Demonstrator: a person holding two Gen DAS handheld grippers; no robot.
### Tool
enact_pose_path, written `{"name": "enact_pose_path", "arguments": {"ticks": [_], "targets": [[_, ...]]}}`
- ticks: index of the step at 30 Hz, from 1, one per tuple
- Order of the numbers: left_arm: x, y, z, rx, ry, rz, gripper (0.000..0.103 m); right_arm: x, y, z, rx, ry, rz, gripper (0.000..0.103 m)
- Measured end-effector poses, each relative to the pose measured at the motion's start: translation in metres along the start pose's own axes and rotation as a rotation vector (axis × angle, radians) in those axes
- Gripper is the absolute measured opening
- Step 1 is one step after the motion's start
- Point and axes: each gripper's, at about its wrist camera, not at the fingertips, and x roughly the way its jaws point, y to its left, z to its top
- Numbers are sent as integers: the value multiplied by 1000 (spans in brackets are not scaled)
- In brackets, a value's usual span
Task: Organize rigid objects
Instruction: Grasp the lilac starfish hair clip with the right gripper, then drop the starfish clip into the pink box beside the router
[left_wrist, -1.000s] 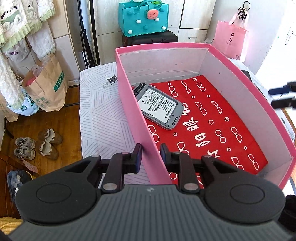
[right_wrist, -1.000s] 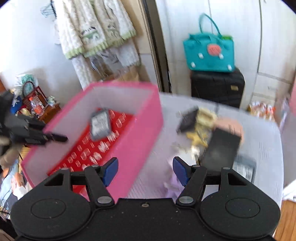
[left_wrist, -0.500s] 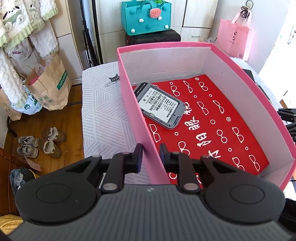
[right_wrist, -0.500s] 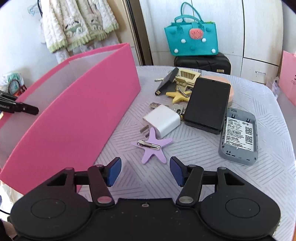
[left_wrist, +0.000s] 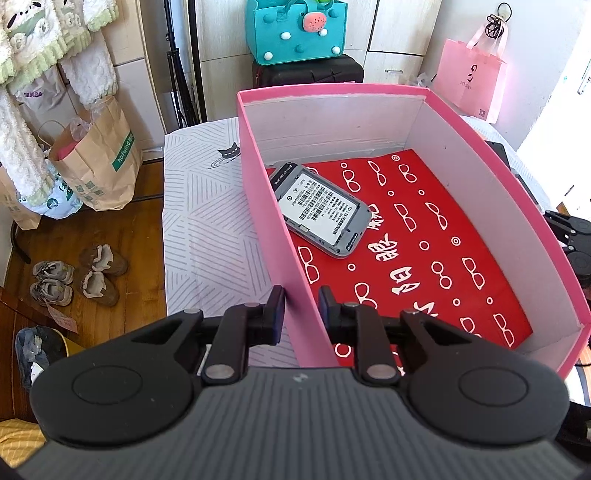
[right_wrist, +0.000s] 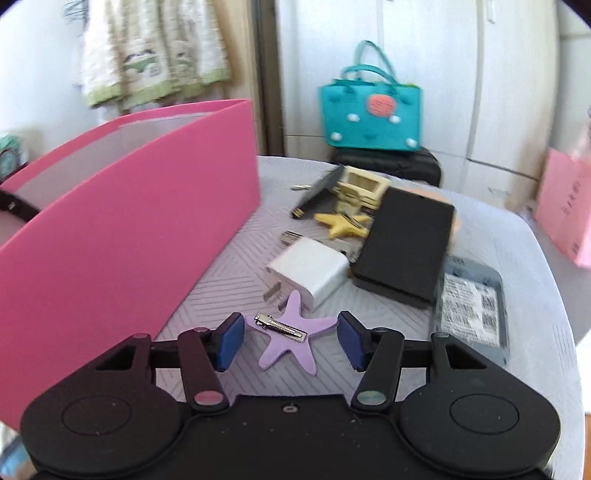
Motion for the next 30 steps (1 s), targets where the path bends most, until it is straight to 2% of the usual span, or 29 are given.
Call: {"name": "enact_pose_path", "arguments": {"ticks": [2, 12, 17, 22, 25, 30], "targets": [[0, 0, 0, -4, 1, -4, 18, -2, 2, -2, -12, -9, -17, 61], [0, 1, 1, -4, -1, -7, 19, -24, -7, 12, 47, -50, 11, 61], [1, 1, 0, -6, 1, -7, 19, -50, 1, 43, 32, -129, 51, 61], [0, 2, -1, -9, -1, -10, 19, -69, 26, 87, -64, -198, 164, 61], [0, 1, -1, -7, -1, -10, 19, -61, 52, 109, -174, -172, 226, 61], [0, 2, -2, -4, -4, -17, 19, -13, 87, 135, -266, -37, 265, 61]]}}
